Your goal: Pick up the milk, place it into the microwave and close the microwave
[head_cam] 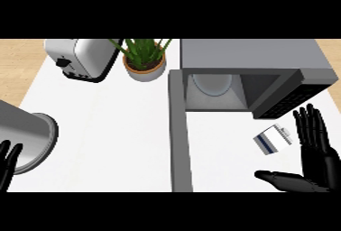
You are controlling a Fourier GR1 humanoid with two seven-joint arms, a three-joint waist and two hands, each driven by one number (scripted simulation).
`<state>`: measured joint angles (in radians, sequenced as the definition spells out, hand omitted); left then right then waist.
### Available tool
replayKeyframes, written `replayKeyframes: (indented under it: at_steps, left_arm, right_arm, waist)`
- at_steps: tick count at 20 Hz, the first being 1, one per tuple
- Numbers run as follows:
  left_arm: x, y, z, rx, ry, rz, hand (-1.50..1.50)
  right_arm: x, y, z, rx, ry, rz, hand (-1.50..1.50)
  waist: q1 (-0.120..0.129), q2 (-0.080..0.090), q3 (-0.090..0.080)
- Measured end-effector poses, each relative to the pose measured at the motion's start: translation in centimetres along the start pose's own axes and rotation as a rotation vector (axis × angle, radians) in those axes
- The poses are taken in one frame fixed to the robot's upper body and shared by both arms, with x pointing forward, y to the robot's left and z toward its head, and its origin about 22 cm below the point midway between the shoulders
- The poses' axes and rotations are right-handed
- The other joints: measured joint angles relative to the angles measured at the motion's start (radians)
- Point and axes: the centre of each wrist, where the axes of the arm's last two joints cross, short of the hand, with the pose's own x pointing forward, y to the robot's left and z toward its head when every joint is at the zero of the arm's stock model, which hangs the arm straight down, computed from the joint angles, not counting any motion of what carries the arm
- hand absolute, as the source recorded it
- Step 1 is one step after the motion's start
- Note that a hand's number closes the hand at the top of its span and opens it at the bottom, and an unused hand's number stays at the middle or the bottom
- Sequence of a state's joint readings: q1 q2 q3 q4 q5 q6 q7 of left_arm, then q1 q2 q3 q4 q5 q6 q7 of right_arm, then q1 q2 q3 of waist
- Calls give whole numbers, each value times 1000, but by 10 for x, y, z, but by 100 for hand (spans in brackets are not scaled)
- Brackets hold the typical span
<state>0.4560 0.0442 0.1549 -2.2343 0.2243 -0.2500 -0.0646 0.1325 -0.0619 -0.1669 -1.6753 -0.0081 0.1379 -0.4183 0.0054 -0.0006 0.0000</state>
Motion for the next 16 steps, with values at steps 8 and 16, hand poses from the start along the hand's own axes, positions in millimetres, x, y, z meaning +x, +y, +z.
replayKeyframes:
  at_steps: [8,16]
  left_arm:
    - [-2,-1,9,2,-6,-6,-150]
    - [-3,-1,13,-9,-11,-1,-150]
  right_arm:
    - [-36,-25,2,-53,30,75,-150]
    - [-68,-56,3,-48,71,114,-150]
  waist:
    - [1,0,0]
    - [3,1,1]
